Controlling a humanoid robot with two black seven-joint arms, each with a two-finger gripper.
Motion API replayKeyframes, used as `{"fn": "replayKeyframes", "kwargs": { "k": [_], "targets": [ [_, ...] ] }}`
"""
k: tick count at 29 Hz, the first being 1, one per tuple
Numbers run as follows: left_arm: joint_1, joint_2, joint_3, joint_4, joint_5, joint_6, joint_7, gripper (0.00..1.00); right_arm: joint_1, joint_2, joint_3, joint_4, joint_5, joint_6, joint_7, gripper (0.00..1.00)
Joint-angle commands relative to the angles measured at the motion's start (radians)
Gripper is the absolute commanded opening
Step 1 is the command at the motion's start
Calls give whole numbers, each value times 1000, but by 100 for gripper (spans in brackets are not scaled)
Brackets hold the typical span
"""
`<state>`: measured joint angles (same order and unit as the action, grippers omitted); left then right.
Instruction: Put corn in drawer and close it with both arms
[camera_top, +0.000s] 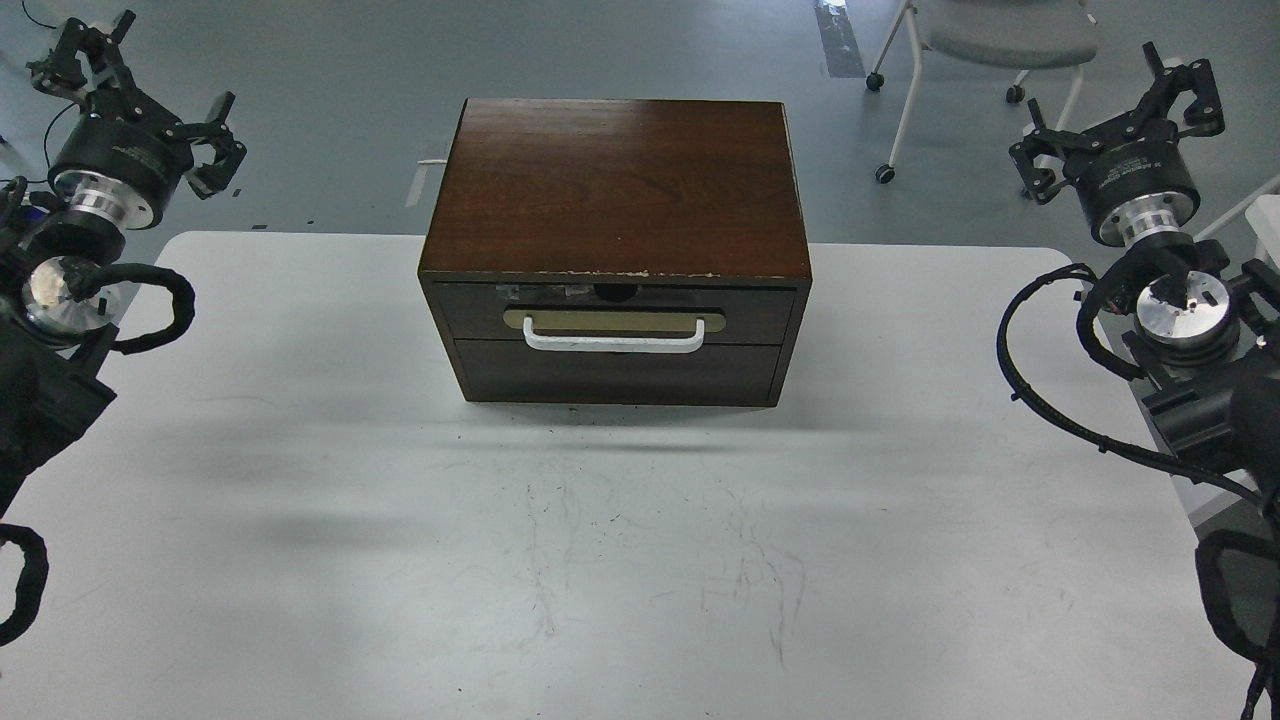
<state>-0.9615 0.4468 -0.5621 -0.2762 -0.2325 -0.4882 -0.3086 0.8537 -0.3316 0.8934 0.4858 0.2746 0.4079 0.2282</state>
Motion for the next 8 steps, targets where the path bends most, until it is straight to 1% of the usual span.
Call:
{"fn": "replayKeyframes", "kwargs": {
  "k": [1, 8],
  "targets": [
    [7, -3, -2, 0, -8, 0, 3, 98, -2, 2, -1, 1, 0, 15, 0, 100],
    [13, -10, -1, 2, -8, 0, 5, 98, -5, 8, -1, -13, -2, 3, 0, 100]
  ]
}}
